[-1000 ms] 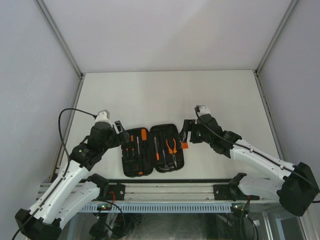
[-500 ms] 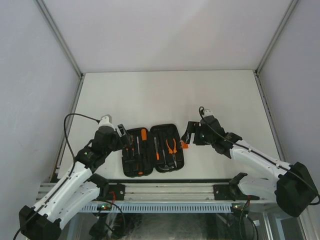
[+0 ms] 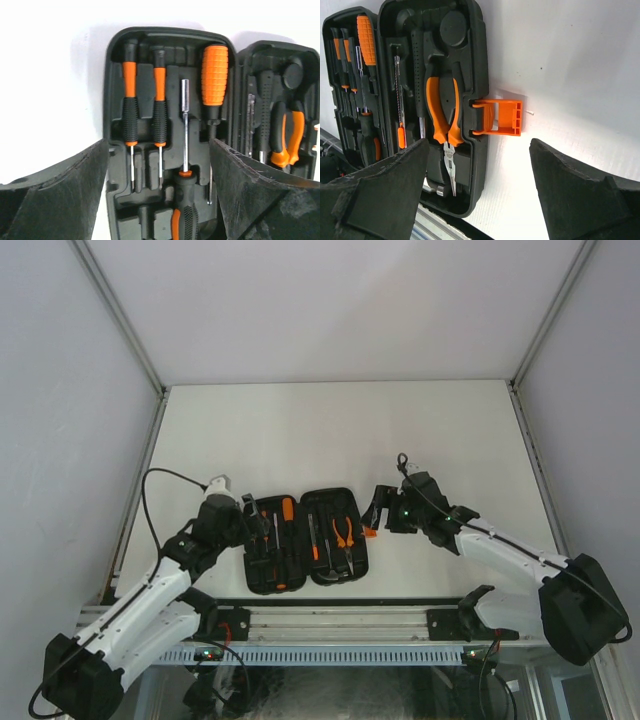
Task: Sort the tools into containers
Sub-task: Place the utility knife in the storage box, then close the storage box at the center of the board.
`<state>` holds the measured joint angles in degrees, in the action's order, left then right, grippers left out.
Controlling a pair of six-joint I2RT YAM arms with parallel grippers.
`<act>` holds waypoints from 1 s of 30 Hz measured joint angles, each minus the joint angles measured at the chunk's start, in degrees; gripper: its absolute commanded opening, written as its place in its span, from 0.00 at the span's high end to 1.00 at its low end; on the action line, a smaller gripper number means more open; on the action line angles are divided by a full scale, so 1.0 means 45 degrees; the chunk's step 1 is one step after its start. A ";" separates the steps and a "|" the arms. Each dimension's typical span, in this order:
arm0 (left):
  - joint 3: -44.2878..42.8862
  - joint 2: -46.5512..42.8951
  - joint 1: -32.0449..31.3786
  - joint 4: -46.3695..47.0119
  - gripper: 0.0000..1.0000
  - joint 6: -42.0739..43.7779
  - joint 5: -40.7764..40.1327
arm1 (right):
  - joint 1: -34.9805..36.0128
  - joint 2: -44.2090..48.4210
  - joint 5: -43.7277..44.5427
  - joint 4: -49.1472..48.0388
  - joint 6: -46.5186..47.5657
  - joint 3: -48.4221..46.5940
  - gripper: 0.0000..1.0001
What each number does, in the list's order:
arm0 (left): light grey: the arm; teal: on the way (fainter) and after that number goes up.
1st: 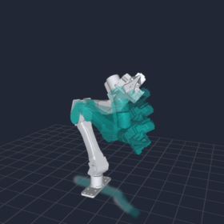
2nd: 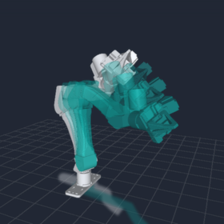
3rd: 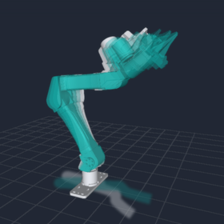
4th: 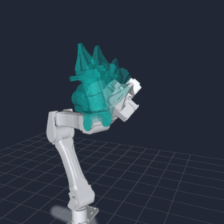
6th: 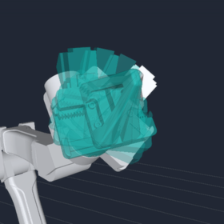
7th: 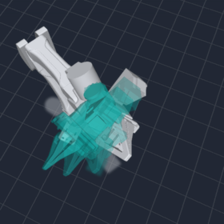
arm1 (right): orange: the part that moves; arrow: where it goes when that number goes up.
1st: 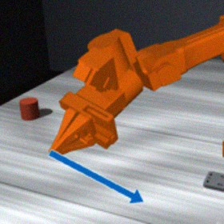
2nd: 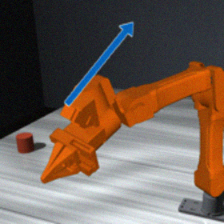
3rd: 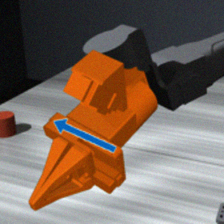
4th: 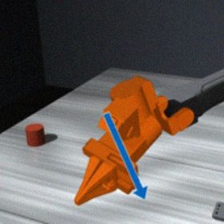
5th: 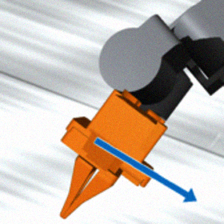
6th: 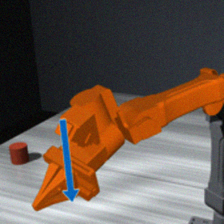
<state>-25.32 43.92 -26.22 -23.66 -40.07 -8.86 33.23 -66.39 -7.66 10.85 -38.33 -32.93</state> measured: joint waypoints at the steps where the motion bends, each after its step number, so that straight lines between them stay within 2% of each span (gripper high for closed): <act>1: 0.0000 -0.0039 0.0000 -0.0194 0.15 -0.0024 -0.0165 | -0.0005 -0.0073 -0.0058 -0.0068 -0.0010 0.0000 0.20; 6: 0.0000 -0.0005 0.0000 -0.0631 0.15 -0.0194 -0.0418 | -0.0029 -0.0155 -0.0194 -0.0359 -0.0083 0.0083 0.20; 18: 0.0073 0.0777 0.0000 -0.0466 0.15 -0.0180 0.0437 | -0.0029 -0.0073 -0.0238 -0.0403 -0.0112 0.0165 0.20; 30: 0.0277 0.2467 0.0049 0.0321 0.16 0.0053 0.0928 | -0.0029 0.0136 -0.0316 -0.0359 -0.0112 0.0165 0.21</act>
<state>-24.08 55.02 -26.00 -22.22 -39.83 -4.69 33.10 -65.78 -9.08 9.23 -38.83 -32.18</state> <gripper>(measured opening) 0.842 0.795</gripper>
